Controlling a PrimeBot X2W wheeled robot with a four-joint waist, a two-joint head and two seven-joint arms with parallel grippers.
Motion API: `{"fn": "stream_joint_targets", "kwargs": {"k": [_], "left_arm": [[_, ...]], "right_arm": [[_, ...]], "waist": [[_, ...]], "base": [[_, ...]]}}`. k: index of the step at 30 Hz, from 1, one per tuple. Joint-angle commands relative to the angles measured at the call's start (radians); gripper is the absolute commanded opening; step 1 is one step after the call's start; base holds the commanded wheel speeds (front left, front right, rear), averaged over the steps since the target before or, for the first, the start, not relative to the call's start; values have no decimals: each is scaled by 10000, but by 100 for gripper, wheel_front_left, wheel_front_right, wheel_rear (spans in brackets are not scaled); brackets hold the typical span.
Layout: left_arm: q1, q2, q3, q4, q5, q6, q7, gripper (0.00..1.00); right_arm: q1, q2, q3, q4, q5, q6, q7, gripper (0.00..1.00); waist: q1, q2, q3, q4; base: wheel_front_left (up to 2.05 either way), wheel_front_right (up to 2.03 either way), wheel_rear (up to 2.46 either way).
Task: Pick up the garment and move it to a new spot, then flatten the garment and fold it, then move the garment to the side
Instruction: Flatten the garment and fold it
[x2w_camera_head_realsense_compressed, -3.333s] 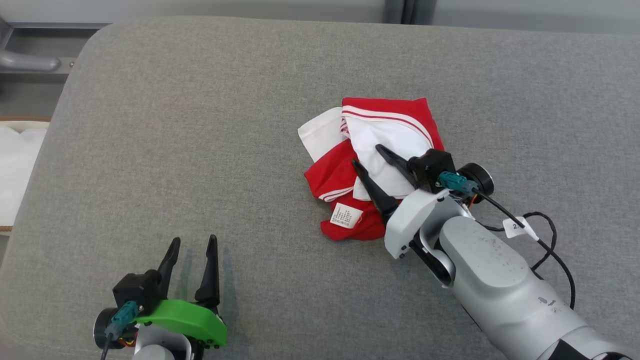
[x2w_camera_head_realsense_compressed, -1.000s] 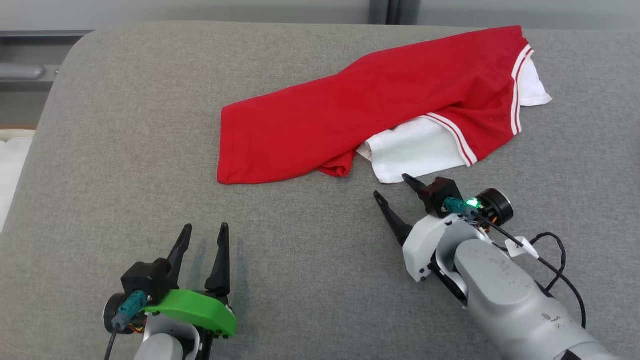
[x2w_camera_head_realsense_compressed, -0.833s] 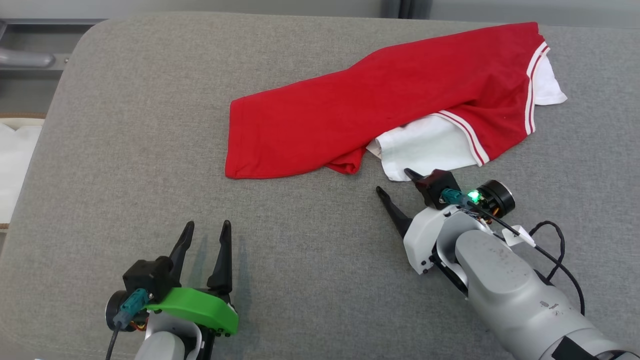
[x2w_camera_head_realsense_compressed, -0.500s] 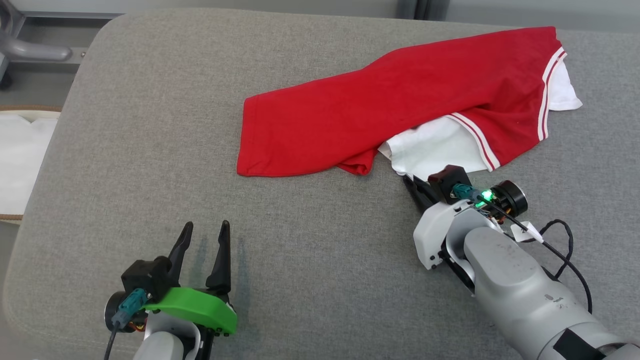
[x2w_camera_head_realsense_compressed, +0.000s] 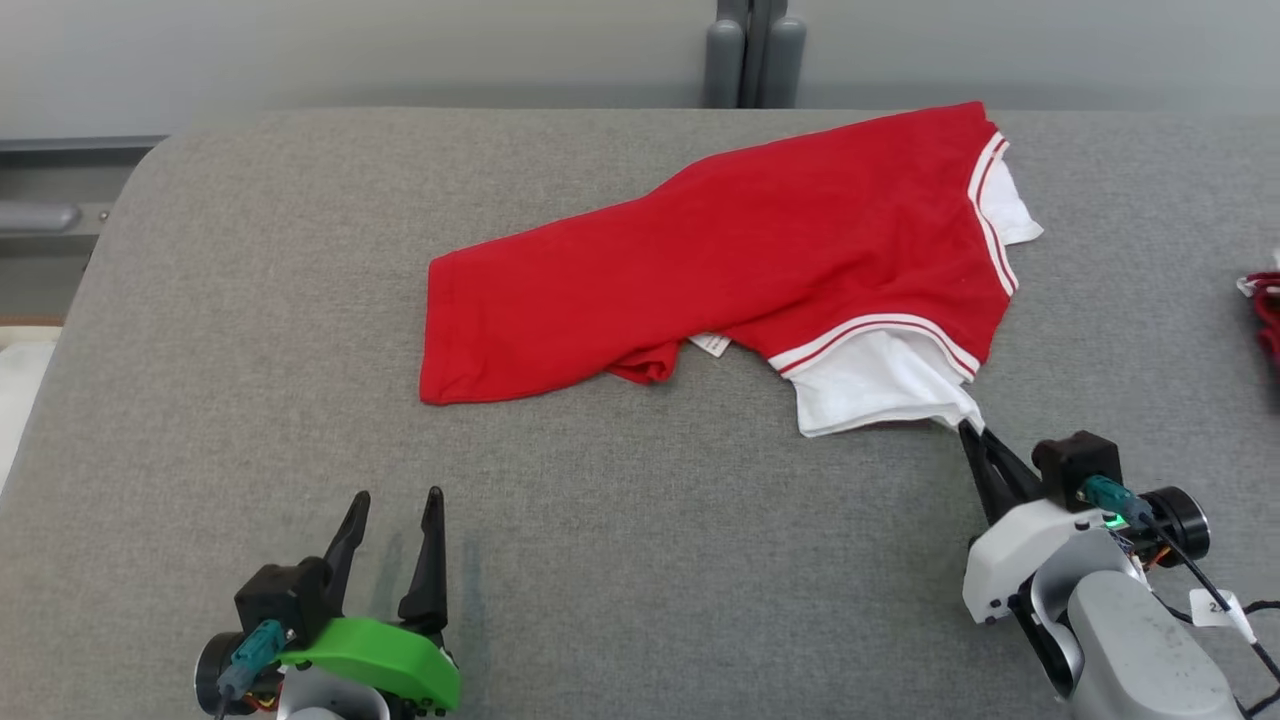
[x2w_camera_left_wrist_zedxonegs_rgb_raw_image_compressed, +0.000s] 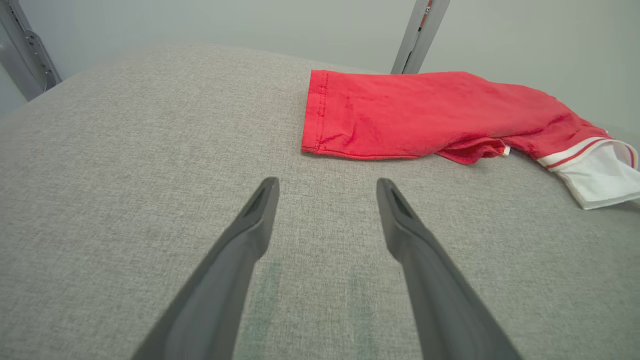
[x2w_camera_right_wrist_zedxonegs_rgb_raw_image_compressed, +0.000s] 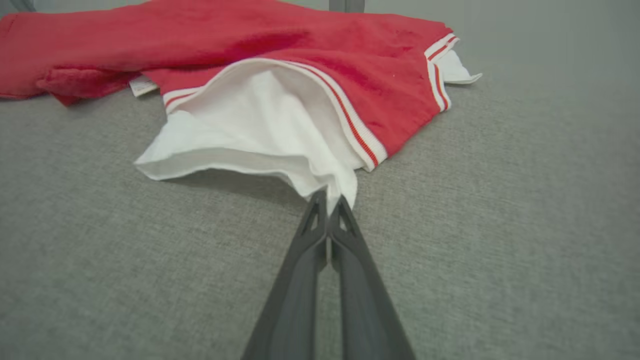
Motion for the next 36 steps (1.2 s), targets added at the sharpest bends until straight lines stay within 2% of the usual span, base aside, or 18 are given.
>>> {"fn": "stream_joint_targets", "kwargs": {"k": [1, 2, 3, 11, 15, 19, 22, 36], "left_arm": [[103, 40, 130, 21, 122, -30, -31, 100], [116, 49, 184, 44, 159, -30, -31, 100], [130, 55, 255, 75, 246, -30, -31, 100], [-194, 191, 880, 202, 905, -30, -31, 100], [-352, 273, 1175, 214, 1318, -30, -31, 100], [-397, 331, 1489, 168, 1856, -30, -31, 100], [-261, 262, 1648, 203, 2204, -30, -31, 100], [-246, 2, 1765, 142, 2176, -30, -31, 100]], "right_arm": [[329, -29, -96, -385, -5, -16, 5, 13], [456, -35, -223, -614, 60, -16, 4, 36], [597, -32, -327, -887, 98, -16, 4, 100], [950, 533, -1039, -3710, 684, -16, 4, 100], [1091, 886, -1692, -4201, 552, -16, 3, 100], [1326, 1038, -2075, -3873, 556, -16, 3, 100], [1521, 1038, -2003, -3485, 1009, -16, 3, 100], [1275, 1036, -1370, -2487, 1514, -16, 3, 100]], "waist": [[0, 0, -354, -479], [0, 0, -375, -553], [0, 0, -402, -622], [0, 0, -520, -1029], [0, 0, -528, -1139], [0, 0, -564, -1217], [0, 0, -590, -1264], [0, 0, -234, -1341]], "base": [[0, 0, 0], [0, 0, 0], [0, 0, 0], [0, 0, 0], [0, 0, 0], [0, 0, 0], [0, 0, 0], [0, 0, 0]]}}
